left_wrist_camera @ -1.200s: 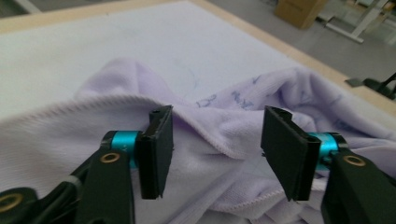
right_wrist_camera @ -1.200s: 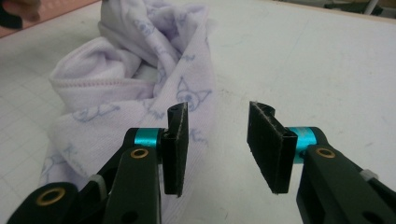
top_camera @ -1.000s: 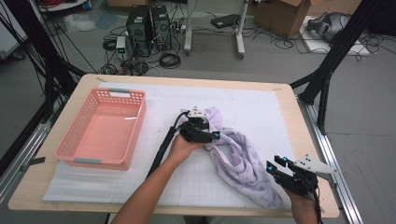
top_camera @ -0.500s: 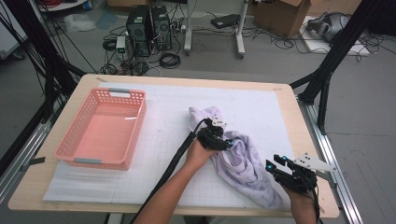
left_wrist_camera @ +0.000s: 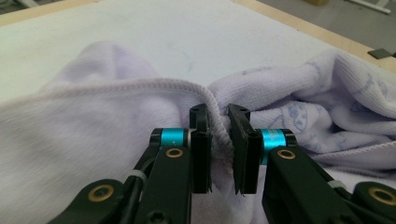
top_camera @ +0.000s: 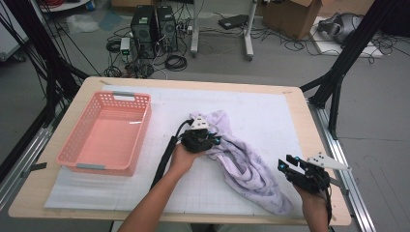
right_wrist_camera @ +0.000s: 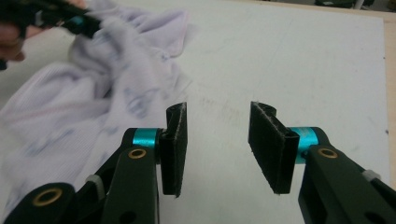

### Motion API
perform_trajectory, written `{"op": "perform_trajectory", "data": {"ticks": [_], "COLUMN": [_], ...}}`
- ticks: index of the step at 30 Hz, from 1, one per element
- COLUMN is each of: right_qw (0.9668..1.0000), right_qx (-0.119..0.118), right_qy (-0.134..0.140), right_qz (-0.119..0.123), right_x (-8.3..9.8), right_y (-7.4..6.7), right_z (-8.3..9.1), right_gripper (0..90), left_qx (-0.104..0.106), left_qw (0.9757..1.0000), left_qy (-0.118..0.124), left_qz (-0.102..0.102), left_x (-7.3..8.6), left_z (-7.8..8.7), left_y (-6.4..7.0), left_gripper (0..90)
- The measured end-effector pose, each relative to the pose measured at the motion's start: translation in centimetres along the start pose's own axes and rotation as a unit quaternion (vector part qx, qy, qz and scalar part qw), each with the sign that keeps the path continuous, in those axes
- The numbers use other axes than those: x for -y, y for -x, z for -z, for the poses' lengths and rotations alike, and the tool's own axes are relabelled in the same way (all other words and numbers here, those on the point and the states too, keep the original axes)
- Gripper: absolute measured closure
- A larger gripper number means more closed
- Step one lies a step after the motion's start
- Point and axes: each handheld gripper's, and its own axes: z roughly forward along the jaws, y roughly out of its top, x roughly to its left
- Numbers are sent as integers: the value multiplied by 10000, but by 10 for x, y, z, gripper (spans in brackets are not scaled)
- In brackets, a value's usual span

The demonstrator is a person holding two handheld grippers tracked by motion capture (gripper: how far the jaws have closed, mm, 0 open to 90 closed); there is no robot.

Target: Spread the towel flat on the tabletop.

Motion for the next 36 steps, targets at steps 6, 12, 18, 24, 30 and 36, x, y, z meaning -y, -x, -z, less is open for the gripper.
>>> {"op": "perform_trajectory", "data": {"ticks": [6,12,18,24,30,36], "right_qw": [9962,9818,9703,9722,9930,9964], "right_qx": [-690,-1595,-1638,-1395,-579,452], "right_qy": [-489,-948,-1721,-1686,-834,-481], "right_qz": [209,400,458,829,610,528], "right_x": [-25,-42,-40,-39,-71,-95], "right_y": [6,-11,-36,-52,-24,5], "right_z": [-53,-103,-147,-153,-143,-138], "right_gripper": [590,529,491,864,871,873], "left_qx": [-10,-72,-198,-518,-922,-1368], "left_qw": [9999,10000,9997,9980,9933,9876], "left_qy": [87,17,97,248,428,319], "left_qz": [95,28,93,263,553,697], "left_x": [22,34,41,35,21,12], "left_z": [22,32,37,44,41,31], "left_y": [-3,-2,-5,-20,-49,-75], "left_gripper": [793,792,792,800,818,821]}}
